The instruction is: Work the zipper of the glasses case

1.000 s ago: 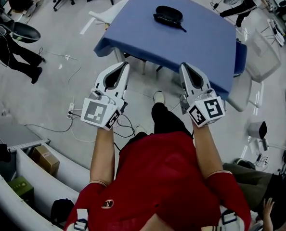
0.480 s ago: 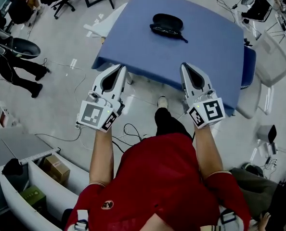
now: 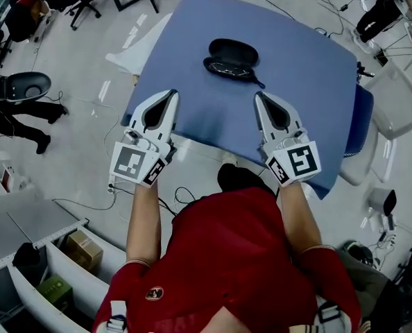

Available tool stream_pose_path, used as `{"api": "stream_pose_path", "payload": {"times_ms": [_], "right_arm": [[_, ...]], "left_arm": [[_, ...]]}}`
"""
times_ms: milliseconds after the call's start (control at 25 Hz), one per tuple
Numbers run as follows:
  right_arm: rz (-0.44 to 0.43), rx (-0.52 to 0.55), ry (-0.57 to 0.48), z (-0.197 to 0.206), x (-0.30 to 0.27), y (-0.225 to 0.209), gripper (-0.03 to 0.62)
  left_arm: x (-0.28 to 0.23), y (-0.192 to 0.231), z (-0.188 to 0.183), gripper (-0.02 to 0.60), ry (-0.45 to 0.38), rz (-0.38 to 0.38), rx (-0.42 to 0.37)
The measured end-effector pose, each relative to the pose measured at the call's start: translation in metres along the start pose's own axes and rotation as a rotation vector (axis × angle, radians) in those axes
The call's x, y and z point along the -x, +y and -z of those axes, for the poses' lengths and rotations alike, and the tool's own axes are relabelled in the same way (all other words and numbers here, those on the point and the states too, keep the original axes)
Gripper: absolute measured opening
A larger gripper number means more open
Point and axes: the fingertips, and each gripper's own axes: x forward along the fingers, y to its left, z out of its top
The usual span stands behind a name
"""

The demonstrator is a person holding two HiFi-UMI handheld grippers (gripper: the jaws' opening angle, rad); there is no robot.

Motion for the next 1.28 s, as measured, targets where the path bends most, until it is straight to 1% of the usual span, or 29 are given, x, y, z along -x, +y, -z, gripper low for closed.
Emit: {"api": "stream_pose_path", "payload": {"times_ms": [160,400,600,760,1000,1280], "right_arm": [[-0.022,0.009,0.024,0.011,-0.026,-0.033,-0.002],[-0.031,-0.023,0.048,0.026,-0.056,-0.078,-0.002],[-0.024,-0.039,0.078,0.039,-0.07,-0.097,-0.002],[-0.012,-0.037,0.097,0.045,-0.079,-0.104,-0.002],[0.046,-0.024,0.129,0.053,-0.09,-0.113,-0.002],[0.149,-0.031,0.167,0.062,-0.098,-0.119,-0.002]], "left_arm": [[-0.047,0.013,0.008,0.007,0.025,-0.001,-0.002],[-0.1,0.026,0.023,0.008,0.074,0.004,-0.009],[-0.127,0.033,0.036,0.006,0.119,0.025,-0.011],[-0.147,0.042,0.045,0.008,0.14,0.049,-0.016],[-0.176,0.054,0.063,0.008,0.187,0.14,-0.034],[-0.208,0.062,0.086,0.008,0.244,0.287,-0.068]]}}
